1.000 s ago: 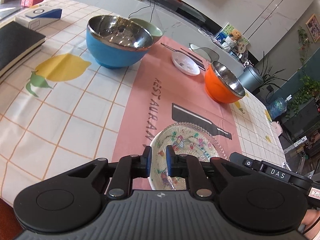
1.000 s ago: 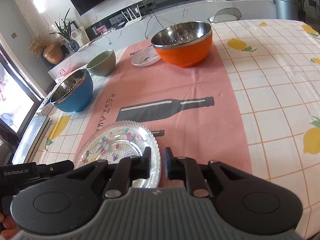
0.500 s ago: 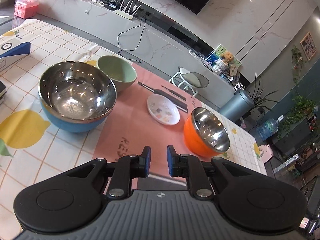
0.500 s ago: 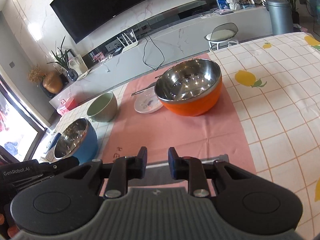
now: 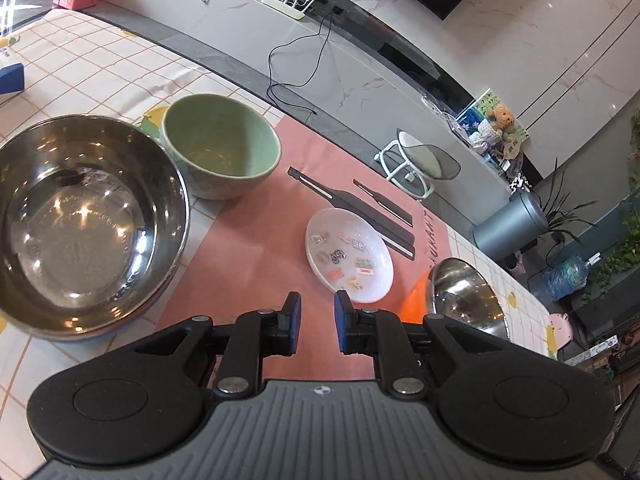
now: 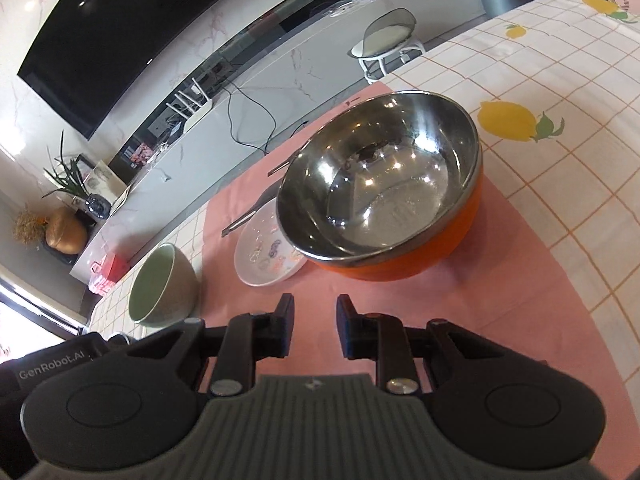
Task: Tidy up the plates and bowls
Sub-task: 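Move the left gripper to the small white sticker plate and grasp its rim, then carry the small white plate with the left gripper and lower it onto the plate stack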
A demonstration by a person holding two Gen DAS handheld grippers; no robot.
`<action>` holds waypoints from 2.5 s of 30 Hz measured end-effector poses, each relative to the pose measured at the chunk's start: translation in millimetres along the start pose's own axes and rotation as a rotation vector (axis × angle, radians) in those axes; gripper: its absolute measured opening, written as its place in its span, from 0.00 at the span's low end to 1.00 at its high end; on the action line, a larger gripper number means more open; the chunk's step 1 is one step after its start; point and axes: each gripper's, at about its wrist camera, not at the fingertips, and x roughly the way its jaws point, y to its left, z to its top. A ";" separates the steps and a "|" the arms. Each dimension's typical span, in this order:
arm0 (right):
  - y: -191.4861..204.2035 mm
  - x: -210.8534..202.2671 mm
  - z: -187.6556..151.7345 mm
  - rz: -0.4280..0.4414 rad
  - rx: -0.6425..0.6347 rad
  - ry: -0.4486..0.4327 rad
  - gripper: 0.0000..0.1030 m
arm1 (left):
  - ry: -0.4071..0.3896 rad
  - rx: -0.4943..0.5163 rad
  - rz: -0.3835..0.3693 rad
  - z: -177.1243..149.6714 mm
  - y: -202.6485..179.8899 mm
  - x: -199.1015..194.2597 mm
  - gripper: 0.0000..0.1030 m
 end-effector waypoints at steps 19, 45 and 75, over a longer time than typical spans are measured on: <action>12.5 49.8 9.1 -0.045 0.106 -0.052 0.21 | 0.031 0.078 0.106 25.8 -6.9 50.5 0.27; 2.1 -8.9 -12.6 0.067 0.089 0.033 0.00 | 0.036 0.056 0.038 -23.1 12.7 -22.7 0.11; -47.3 -126.9 -73.5 0.183 0.086 0.191 0.00 | 0.072 0.034 -0.012 -107.5 35.7 -132.0 0.04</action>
